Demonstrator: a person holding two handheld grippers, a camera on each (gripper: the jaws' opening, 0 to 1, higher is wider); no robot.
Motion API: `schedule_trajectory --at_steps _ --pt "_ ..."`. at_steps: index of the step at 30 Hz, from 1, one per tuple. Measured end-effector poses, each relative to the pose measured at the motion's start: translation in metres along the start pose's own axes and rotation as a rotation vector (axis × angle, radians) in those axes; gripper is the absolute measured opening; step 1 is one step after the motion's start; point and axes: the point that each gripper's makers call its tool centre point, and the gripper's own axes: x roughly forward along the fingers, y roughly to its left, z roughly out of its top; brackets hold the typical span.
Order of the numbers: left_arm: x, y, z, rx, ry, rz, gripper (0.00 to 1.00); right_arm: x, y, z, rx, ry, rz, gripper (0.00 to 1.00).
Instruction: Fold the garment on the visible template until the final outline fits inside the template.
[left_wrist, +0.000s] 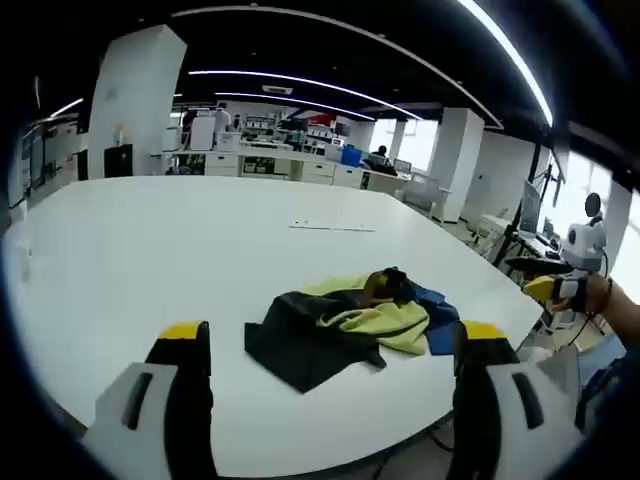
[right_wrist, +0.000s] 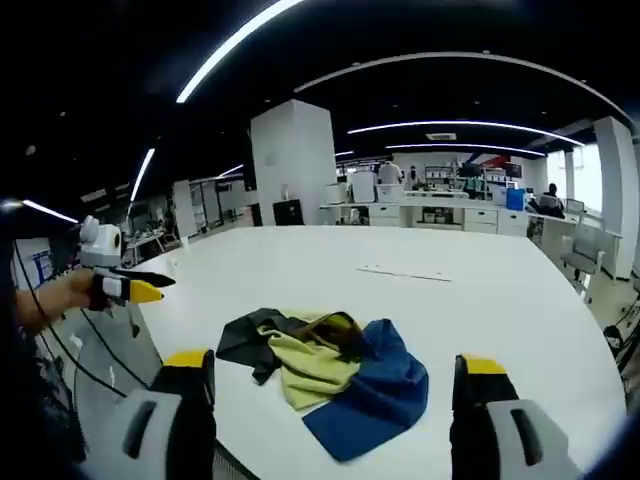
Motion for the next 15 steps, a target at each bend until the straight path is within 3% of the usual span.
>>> schedule_trajectory --at_steps 15 --pt "0.0 0.0 0.002 0.015 -0.006 -0.026 0.98 -0.013 -0.004 -0.004 0.029 -0.009 -0.049 1.0"
